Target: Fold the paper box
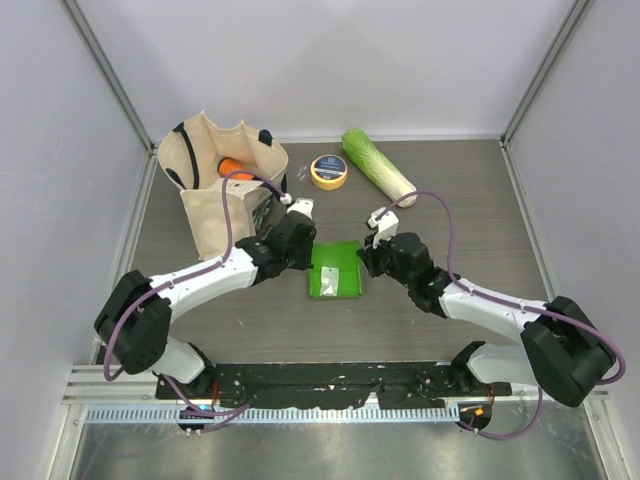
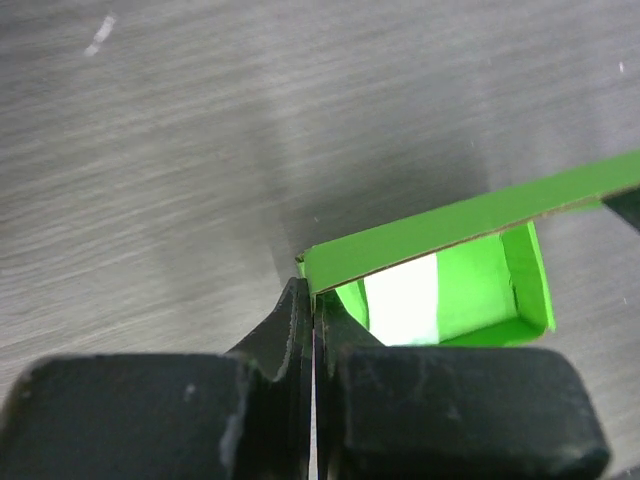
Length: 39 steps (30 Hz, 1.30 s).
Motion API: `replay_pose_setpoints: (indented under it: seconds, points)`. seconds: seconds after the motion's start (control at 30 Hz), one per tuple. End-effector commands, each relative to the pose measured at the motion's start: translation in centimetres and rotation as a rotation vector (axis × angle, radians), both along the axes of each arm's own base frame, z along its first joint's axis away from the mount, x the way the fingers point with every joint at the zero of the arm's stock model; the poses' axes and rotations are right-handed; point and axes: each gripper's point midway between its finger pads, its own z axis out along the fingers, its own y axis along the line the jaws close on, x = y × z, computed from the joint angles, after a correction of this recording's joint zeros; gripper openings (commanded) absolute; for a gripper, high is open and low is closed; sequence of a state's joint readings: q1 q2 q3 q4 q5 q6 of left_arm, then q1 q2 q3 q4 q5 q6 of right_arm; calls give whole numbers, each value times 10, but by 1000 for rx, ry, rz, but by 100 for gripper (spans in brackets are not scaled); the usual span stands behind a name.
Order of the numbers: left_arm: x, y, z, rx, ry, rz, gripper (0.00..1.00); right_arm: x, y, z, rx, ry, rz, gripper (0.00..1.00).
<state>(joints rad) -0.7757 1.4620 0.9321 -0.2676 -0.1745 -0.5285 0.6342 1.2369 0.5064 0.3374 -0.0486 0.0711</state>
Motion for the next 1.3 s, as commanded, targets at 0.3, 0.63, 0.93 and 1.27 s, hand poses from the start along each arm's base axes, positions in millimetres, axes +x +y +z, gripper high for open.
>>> replay_pose_setpoints:
  seconds: [0.3,0.63,0.93,1.27]
  points:
    - [60,20,40,11,-222,408,0,45,-9,42,110,-280,-604,1]
    - [46,19,9,-52,-231,435,0,24,-8,21,129,-345,-775,1]
    - [27,16,-4,-67,-235,466,0,1,-7,8,165,-375,-795,1]
    - [7,15,-27,-18,-224,451,0,-21,-7,2,185,-419,-776,1]
